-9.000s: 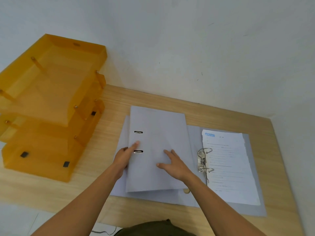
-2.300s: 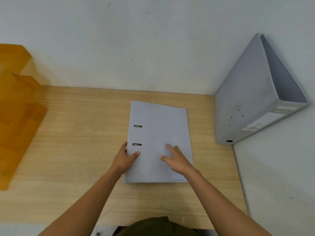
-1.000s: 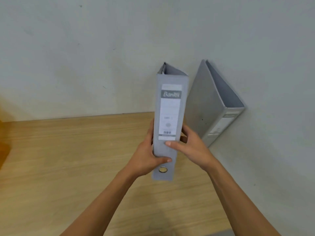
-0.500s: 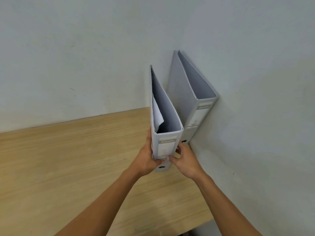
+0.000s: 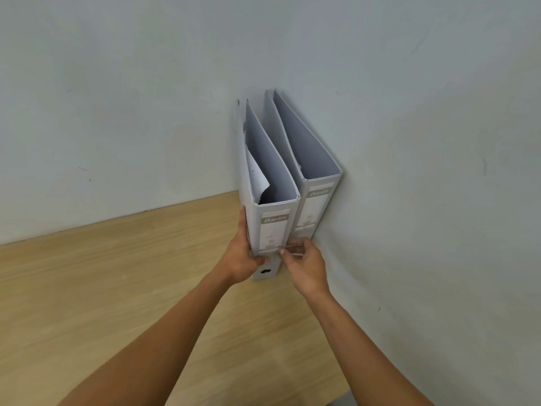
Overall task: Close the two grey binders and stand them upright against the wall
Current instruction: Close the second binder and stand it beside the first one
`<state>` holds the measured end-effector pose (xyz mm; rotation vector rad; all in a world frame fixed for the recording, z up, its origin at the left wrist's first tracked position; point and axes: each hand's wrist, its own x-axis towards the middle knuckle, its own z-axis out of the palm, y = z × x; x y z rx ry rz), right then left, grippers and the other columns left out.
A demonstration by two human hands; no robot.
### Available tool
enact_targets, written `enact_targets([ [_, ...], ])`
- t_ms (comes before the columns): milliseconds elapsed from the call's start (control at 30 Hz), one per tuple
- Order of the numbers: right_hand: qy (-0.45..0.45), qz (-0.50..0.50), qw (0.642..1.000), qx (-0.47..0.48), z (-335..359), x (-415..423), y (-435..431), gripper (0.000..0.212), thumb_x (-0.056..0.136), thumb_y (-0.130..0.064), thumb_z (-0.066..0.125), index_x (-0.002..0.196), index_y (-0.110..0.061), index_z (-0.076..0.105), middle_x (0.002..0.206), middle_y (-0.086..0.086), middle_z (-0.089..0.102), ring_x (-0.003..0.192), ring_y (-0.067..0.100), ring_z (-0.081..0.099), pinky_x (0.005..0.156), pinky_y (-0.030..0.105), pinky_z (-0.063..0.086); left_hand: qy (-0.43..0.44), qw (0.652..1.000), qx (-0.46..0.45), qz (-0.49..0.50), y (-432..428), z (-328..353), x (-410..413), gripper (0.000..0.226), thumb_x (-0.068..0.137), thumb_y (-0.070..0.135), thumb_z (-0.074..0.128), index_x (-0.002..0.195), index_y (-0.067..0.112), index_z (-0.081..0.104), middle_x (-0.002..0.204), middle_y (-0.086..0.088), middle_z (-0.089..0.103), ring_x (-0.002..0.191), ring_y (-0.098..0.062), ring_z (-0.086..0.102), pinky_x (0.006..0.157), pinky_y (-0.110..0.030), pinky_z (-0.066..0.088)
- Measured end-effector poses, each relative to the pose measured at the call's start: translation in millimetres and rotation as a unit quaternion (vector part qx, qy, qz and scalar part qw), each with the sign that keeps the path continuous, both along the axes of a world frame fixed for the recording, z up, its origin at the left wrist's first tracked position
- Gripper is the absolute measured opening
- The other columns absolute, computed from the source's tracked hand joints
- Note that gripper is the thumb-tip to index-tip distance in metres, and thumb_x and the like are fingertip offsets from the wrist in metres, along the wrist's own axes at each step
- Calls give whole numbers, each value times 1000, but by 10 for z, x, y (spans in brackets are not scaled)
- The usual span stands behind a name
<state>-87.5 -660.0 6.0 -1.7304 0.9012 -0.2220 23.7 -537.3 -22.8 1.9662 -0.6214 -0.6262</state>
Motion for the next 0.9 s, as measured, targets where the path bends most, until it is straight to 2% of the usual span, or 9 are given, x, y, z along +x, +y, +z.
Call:
enact_targets([
  [100, 4, -9, 1000, 9, -19, 33, -62, 18, 90, -16, 69, 105, -21, 60, 98, -6, 69, 92, 12, 67, 73, 17, 50, -3, 1000, 3, 3, -99, 15, 38, 126, 74, 2, 76, 160, 21, -14, 148, 0, 49, 132, -18, 51, 107, -37, 48],
  [233, -4, -21, 999, 30, -60, 81, -87, 20, 90, -11, 66, 108, -16, 59, 102, -2, 71, 92, 13, 69, 76, 18, 52, -5, 1000, 6, 9, -190, 7, 94, 128, 72, 5, 76, 160, 20, -15, 150, -2, 47, 135, -21, 50, 109, -43, 48],
  [400, -12, -16, 998, 52, -100, 121, -92, 22, 90, -9, 64, 109, -20, 59, 103, -5, 71, 99, 13, 70, 91, 35, 58, 9, 1000, 26, 5, -210, 31, 150, 123, 75, -2, 74, 160, 17, -14, 144, 1, 47, 132, -20, 49, 108, -40, 47],
  [467, -13, -16, 998, 59, -117, 146, -92, 24, 91, -8, 62, 108, -24, 58, 104, -7, 71, 101, 11, 69, 95, 41, 58, 12, 999, 32, 11, -233, 55, 175, 124, 75, -2, 74, 160, 19, -14, 146, -3, 48, 132, -24, 50, 108, -44, 47],
  [600, -14, -25, 997, 66, -137, 181, -109, 27, 92, -6, 62, 113, -22, 59, 108, -6, 72, 106, 10, 68, 98, 44, 57, 12, 999, 30, 15, -270, 78, 198, 130, 72, 1, 74, 159, 24, -21, 146, -9, 51, 130, -29, 54, 105, -51, 49],
  [800, -10, -17, 997, 74, -156, 180, -98, 29, 92, -4, 60, 114, -23, 59, 111, -5, 72, 109, 13, 68, 98, 46, 56, 17, 998, 36, 39, -264, 60, 164, 122, 74, 6, 72, 160, 24, -12, 135, -11, 61, 118, -33, 62, 97, -48, 54],
  [900, -12, -11, 997, 78, -135, 167, -69, 33, 92, -4, 58, 106, -35, 56, 113, -7, 71, 110, 14, 68, 98, 46, 56, 25, 998, 35, 49, -234, 42, 128, 116, 77, 6, 70, 162, 24, -7, 139, -7, 60, 119, -27, 60, 98, -41, 54],
])
